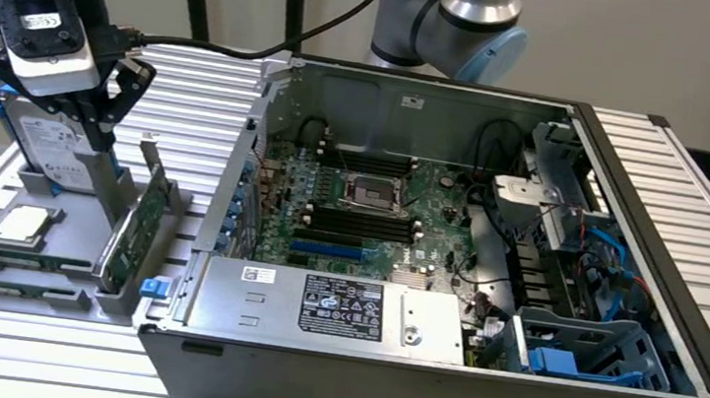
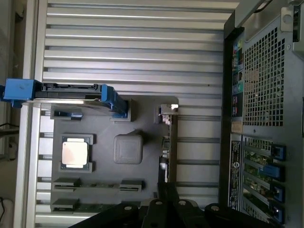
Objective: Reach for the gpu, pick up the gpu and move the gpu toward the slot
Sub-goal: 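Pick up the gpu and move the gpu toward the slot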
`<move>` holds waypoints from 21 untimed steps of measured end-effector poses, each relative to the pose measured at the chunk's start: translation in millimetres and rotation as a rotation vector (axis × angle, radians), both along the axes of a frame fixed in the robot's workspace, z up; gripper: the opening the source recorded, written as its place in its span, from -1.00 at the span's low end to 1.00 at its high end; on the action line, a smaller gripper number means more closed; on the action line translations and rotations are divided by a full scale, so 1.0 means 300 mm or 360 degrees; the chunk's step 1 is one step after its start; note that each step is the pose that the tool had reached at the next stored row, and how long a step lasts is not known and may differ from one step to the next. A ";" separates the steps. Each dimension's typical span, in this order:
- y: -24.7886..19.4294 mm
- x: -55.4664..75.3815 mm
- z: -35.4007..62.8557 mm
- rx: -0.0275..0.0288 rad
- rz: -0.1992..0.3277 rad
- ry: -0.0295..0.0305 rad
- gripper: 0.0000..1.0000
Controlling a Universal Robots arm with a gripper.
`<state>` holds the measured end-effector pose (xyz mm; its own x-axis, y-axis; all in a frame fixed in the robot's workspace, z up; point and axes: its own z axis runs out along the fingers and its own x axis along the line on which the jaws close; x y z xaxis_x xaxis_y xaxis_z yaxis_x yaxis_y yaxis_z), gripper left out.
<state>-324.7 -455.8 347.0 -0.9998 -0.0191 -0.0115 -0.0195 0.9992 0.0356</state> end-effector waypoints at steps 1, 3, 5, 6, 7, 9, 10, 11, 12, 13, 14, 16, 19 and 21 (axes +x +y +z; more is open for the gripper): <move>0.000 0.000 0.000 0.00000 0.0000 0.00000 -0.65; 0.000 0.000 0.000 -0.00001 0.0000 0.00001 -0.51; 0.000 0.000 0.000 0.00000 0.0000 0.00001 -0.40; 0.000 0.000 0.000 0.00000 0.0000 0.00000 -0.28; 0.000 0.000 0.000 0.00000 0.0000 0.00001 -0.28; 0.000 0.000 0.000 -0.00002 0.0000 0.00002 -0.15; 0.000 0.000 -0.004 0.00003 0.0000 -0.00003 -0.15; 0.000 -0.002 -0.010 0.00001 0.0000 -0.00012 -0.15; 0.000 -0.003 -0.016 0.00000 0.0000 -0.00020 -0.15; -0.001 -0.005 -0.022 0.00001 0.0000 -0.00026 -0.15; -0.002 -0.006 -0.028 0.00000 0.0000 -0.00028 -0.15; -0.006 -0.008 -0.040 -0.00001 0.0000 -0.00027 -0.15; -0.015 -0.009 -0.058 -0.00002 0.0000 -0.00026 -0.15; -0.023 -0.009 -0.070 -0.00001 0.0000 -0.00026 -0.15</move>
